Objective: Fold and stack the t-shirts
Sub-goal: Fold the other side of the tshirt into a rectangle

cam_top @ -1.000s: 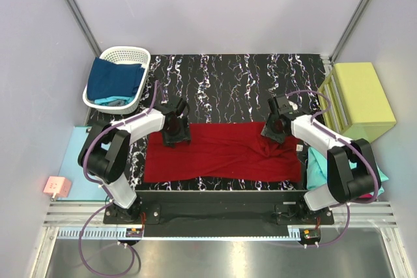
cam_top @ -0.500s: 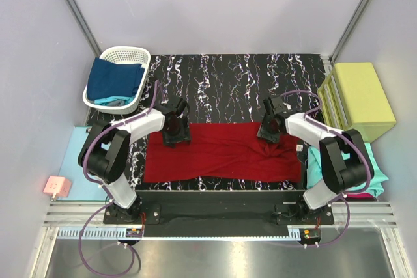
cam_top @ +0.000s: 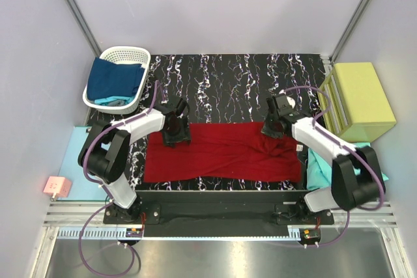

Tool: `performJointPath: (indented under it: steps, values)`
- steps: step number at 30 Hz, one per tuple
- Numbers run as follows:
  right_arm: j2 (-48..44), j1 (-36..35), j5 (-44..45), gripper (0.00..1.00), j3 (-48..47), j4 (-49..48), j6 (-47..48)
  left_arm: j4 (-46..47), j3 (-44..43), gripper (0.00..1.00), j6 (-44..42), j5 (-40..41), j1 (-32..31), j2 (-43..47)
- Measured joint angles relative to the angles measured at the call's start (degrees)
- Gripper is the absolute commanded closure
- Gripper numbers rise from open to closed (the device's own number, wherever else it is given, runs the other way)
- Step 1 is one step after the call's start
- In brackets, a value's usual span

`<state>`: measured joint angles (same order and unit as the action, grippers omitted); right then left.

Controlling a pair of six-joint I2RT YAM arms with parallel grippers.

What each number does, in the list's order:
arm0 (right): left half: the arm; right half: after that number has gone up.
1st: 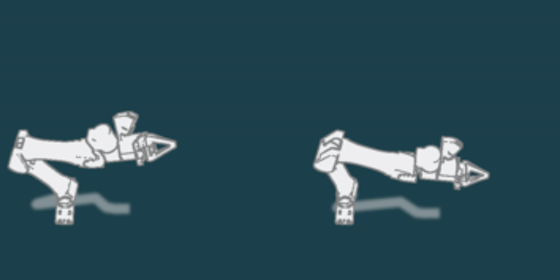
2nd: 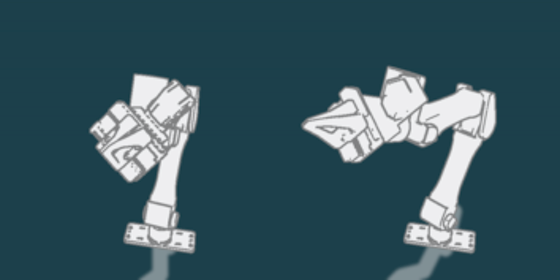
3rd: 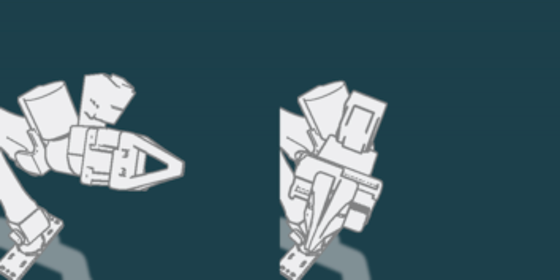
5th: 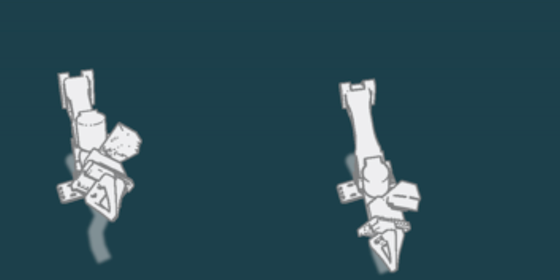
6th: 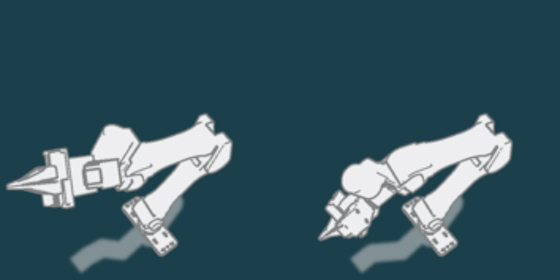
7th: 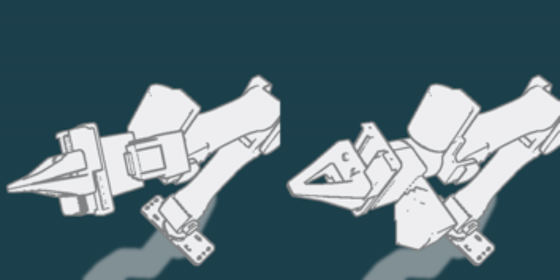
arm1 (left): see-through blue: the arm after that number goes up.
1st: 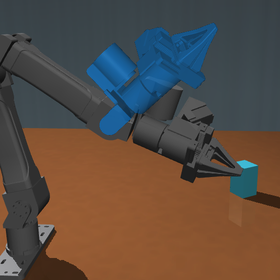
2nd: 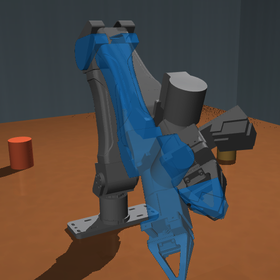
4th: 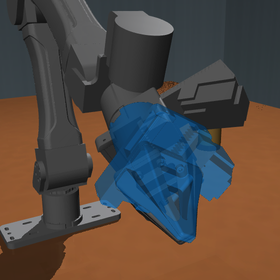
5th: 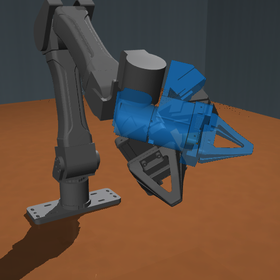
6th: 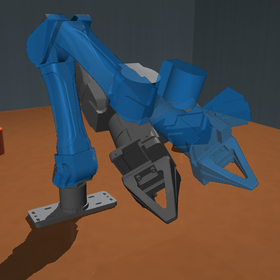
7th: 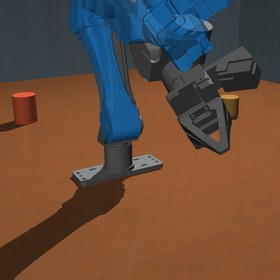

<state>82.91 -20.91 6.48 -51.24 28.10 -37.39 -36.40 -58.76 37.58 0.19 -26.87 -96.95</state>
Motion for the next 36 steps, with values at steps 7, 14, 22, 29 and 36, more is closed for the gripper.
performJointPath:
  steps: [7, 14, 22, 29, 36]
  values:
    - [-9.4, -1.5, 3.1, 1.0, 0.2, 4.9, -2.1, 0.1, 0.0, 0.36, 0.0, -0.2, 0.0, -0.4]
    - [-12.7, -5.7, 3.1, 1.0, 4.2, 13.4, -5.8, 0.1, 0.0, 0.36, 0.0, -0.3, 0.0, -0.4]
    - [-21.6, -9.6, 3.5, 1.0, 7.4, 23.8, -13.0, 0.1, -0.2, 0.36, -0.1, -0.4, -0.2, -0.7]
    - [-25.1, -10.9, 2.9, 1.0, 9.4, 30.7, -19.7, -0.2, -1.1, 0.37, -0.1, -0.7, -0.6, -1.6]
    - [-25.1, -13.4, 1.1, 1.0, 10.3, 33.3, -23.0, -0.1, -1.4, 0.37, -0.1, -0.8, -0.9, -1.8]
